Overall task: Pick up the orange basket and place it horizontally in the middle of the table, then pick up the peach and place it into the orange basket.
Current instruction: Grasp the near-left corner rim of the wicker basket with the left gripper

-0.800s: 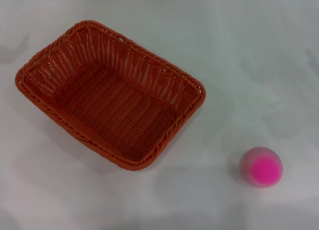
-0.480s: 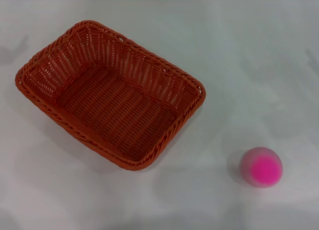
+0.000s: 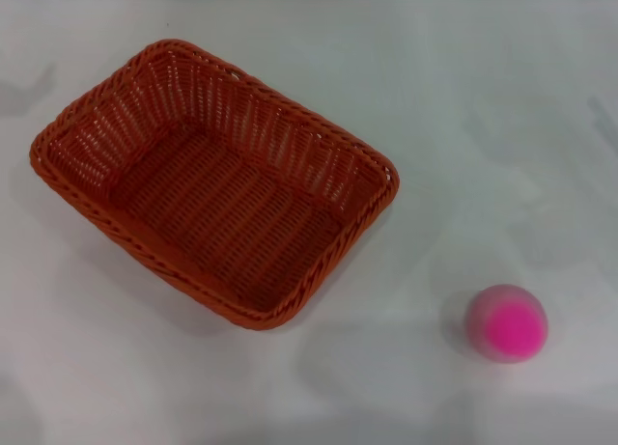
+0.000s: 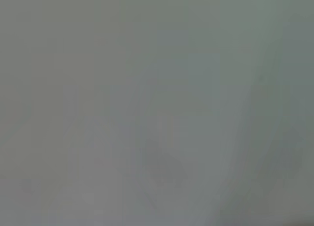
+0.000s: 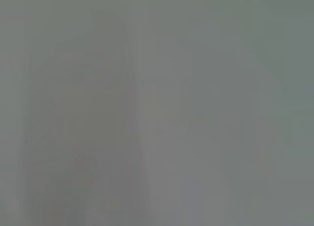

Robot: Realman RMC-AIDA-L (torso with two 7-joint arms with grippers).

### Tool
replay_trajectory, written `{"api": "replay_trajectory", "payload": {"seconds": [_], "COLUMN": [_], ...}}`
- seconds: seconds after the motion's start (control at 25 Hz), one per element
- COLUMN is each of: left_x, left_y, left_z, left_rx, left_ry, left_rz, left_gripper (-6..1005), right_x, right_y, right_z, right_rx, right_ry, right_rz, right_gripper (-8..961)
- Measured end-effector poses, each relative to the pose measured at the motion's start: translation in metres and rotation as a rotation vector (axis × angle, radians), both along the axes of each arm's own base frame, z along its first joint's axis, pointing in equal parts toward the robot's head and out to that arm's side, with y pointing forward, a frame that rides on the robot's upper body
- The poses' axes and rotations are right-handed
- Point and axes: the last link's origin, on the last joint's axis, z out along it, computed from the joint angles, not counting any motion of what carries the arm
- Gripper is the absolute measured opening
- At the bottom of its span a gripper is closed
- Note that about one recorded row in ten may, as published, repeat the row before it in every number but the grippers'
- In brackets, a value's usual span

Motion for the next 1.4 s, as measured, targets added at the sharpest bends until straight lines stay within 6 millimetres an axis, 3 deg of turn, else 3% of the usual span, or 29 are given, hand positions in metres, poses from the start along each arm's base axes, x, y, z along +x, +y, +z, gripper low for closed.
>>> {"api": "replay_trajectory", "payload": {"seconds": [0.2, 0.4, 0.64, 0.88, 1.0, 1.04, 1.4], "left_x": [0.009, 0.026, 0.036, 0.042, 0.041, 0.037, 0.022], "left_y": [0.028, 0.045, 0.044, 0.036, 0.035, 0.033, 0.035], "left_z": [-0.009, -0.036, -0.075, -0.111, -0.114, -0.128, -0.143], "left_rx": [-0.161, -0.349, -0.505, -0.572, -0.574, -0.578, -0.564], "left_ry": [0.061, 0.156, 0.226, 0.254, 0.257, 0.259, 0.272], "left_rz": [0.078, 0.086, 0.062, -0.006, -0.01, -0.015, 0.009], "left_gripper": [875, 875, 874, 874, 874, 874, 874], "right_x": [-0.001, -0.005, -0.004, -0.003, -0.003, -0.003, -0.002], "right_y": [0.0, 0.003, 0.001, -0.002, -0.003, -0.003, -0.004], "right_z": [-0.002, -0.006, -0.012, -0.015, -0.016, -0.016, -0.017], "right_rx": [-0.002, -0.01, -0.015, -0.021, -0.022, -0.023, -0.026], "right_ry": [-0.005, -0.006, -0.003, 0.004, 0.005, 0.006, 0.014], "right_rz": [0.005, 0.02, 0.018, 0.011, 0.009, 0.008, 0.004], "right_gripper": [736, 737, 738, 737, 737, 737, 737]}}
